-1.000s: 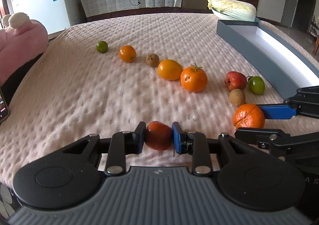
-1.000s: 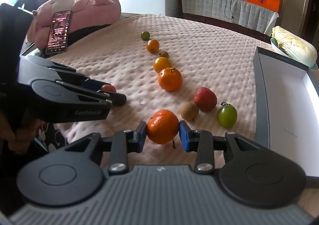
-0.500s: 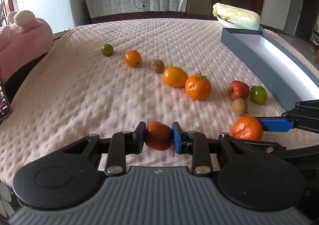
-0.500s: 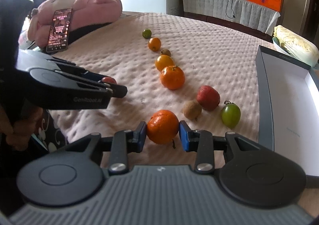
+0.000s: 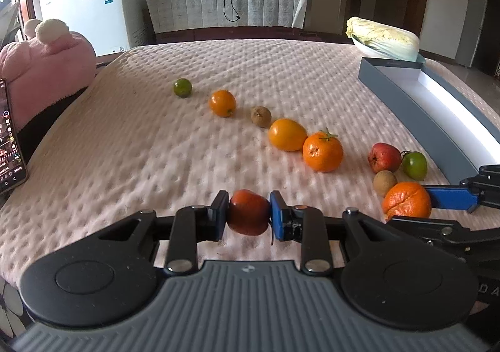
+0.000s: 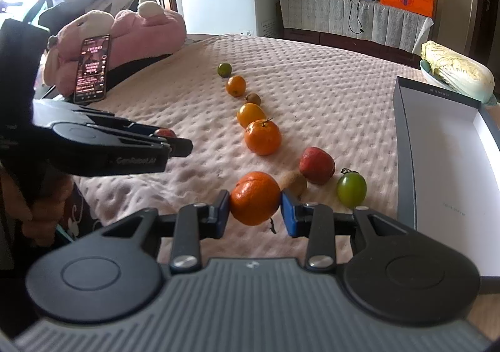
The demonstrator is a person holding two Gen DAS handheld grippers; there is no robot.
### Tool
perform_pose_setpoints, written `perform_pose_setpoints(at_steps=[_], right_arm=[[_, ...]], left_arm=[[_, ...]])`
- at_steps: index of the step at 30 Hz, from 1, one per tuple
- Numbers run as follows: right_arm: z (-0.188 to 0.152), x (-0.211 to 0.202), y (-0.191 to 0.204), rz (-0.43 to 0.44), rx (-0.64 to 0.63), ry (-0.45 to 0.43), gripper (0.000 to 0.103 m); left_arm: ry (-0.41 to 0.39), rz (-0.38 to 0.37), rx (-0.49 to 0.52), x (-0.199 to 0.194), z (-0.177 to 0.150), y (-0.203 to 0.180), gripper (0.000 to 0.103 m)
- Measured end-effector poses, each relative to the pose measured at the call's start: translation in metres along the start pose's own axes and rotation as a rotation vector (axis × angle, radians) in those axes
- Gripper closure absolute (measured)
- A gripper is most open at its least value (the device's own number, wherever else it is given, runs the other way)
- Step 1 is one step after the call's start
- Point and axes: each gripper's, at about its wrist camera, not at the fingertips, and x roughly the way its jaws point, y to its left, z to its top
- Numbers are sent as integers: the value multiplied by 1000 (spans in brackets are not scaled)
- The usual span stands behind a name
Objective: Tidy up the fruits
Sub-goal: 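Lift and carry the apple and tangerine in both grippers over the open box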
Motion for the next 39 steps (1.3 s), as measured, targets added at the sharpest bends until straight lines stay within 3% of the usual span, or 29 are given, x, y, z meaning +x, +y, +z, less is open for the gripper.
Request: perform_pose_setpoints(at_steps=[9,16,29,39], right_arm=[[1,-6,-4,8,15,-21,65],[5,-14,1,33,-1,-61,65],[10,-16,-2,48,8,-80,65],[12,-29,-14,35,29,-115,65]], left_arm=[[2,13,-36,2,2,5,70],[-62,8,-42,-12,7,5,70],[-76,37,-79,-16,16,12,70],[-102,14,-75,-19,29,-10,70]])
